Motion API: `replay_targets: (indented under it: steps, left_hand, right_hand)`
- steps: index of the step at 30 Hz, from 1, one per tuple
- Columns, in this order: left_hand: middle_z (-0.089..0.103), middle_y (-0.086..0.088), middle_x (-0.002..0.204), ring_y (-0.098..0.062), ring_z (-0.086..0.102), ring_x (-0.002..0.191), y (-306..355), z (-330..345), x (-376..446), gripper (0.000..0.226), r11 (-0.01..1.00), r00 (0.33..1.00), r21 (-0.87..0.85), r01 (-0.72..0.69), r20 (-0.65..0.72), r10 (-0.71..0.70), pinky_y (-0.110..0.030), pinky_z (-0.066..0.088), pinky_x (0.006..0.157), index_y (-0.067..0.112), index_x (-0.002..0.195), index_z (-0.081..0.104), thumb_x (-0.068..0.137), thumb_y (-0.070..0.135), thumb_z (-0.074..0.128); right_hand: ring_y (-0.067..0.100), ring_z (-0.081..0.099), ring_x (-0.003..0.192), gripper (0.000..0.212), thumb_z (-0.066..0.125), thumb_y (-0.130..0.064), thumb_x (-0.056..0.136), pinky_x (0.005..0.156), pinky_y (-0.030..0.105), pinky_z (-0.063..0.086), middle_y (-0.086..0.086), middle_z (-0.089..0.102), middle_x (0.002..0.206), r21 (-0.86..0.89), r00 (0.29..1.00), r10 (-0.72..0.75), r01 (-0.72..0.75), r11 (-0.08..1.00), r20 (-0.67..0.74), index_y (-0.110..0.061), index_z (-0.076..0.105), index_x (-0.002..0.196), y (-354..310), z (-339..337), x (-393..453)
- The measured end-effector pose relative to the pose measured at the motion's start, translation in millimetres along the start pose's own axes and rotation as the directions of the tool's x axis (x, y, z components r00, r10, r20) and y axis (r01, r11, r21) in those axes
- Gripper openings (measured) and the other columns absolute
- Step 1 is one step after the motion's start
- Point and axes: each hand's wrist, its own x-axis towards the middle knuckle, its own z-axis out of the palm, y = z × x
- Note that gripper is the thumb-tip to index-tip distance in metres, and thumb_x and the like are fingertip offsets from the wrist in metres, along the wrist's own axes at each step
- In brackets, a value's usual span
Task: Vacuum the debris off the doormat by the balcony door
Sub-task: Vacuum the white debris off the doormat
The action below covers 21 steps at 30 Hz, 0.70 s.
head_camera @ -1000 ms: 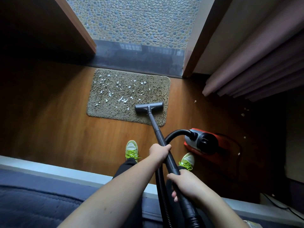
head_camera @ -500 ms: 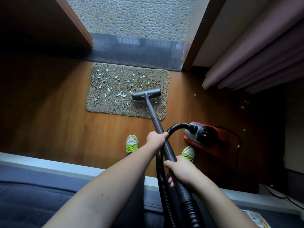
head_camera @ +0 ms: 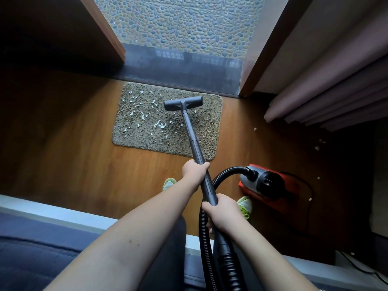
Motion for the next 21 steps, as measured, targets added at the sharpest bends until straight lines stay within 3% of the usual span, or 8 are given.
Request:
replay_targets:
  steps: [6,9,12,15,18,21]
  left_hand:
    - [0.066,-0.010,0.103,-0.027,0.061,0.088,1,-13,19,0.032,0.998,1.000,0.061,-0.016,-0.009,0.017,-0.030,0.049,0.072,0.010,0.106,0.058,0.081,0.028,0.064]
    - [0.066,-0.010,0.106,-0.026,0.060,0.089,1,-20,33,0.035,0.997,1.000,0.072,-0.011,-0.012,0.012,-0.028,0.046,0.072,0.010,0.110,0.058,0.082,0.028,0.066]
    - [0.065,-0.010,0.113,-0.025,0.058,0.091,4,-27,45,0.039,0.999,1.000,0.047,-0.007,-0.028,0.008,-0.029,0.046,0.075,0.009,0.117,0.057,0.084,0.027,0.065]
    - [0.061,-0.011,0.122,-0.024,0.053,0.094,9,-36,56,0.045,1.000,0.999,0.010,-0.013,-0.052,0.013,-0.025,0.037,0.075,0.008,0.129,0.052,0.089,0.023,0.062]
    - [0.059,-0.012,0.128,-0.028,0.057,0.111,16,-45,68,0.046,1.000,0.997,-0.018,-0.009,-0.083,0.008,-0.023,0.036,0.076,0.006,0.133,0.051,0.091,0.025,0.061]
    - [0.059,-0.012,0.130,-0.029,0.056,0.116,24,-54,79,0.045,1.000,0.994,-0.028,-0.002,-0.109,-0.001,-0.023,0.035,0.078,0.006,0.132,0.052,0.092,0.027,0.059]
  right_hand:
    - [0.005,0.054,0.034,0.020,0.052,-0.026,0.088,0.034,0.013,0.038,0.007,0.065,0.082,-0.227,0.997,-0.075,0.073,0.971,-0.001,-0.009,0.054,0.099,-17,8,18]
    - [0.004,0.048,0.048,0.024,0.053,-0.031,0.088,0.034,0.013,0.029,0.002,0.059,0.087,-0.364,0.994,-0.110,0.098,0.926,-0.013,-0.011,0.056,0.101,-27,12,28]
    - [0.009,0.049,0.055,0.026,0.053,-0.034,0.087,0.041,0.017,0.029,0.001,0.058,0.089,-0.406,0.992,-0.124,0.107,0.907,-0.016,-0.012,0.055,0.101,-37,16,36]
    - [0.006,0.049,0.049,0.024,0.052,-0.034,0.089,0.034,0.014,0.029,0.001,0.058,0.085,-0.386,0.993,-0.119,0.107,0.916,-0.008,-0.012,0.055,0.098,-49,20,44]
    - [0.013,0.058,0.047,0.027,0.051,-0.039,0.091,0.039,0.018,0.042,0.004,0.063,0.082,-0.358,0.993,-0.122,0.111,0.927,-0.008,-0.012,0.055,0.093,-62,24,55]
    - [0.026,0.069,0.060,0.034,0.050,-0.047,0.088,0.058,0.033,0.058,0.011,0.068,0.084,-0.305,0.993,-0.121,0.113,0.946,-0.006,-0.014,0.053,0.086,-73,31,68]
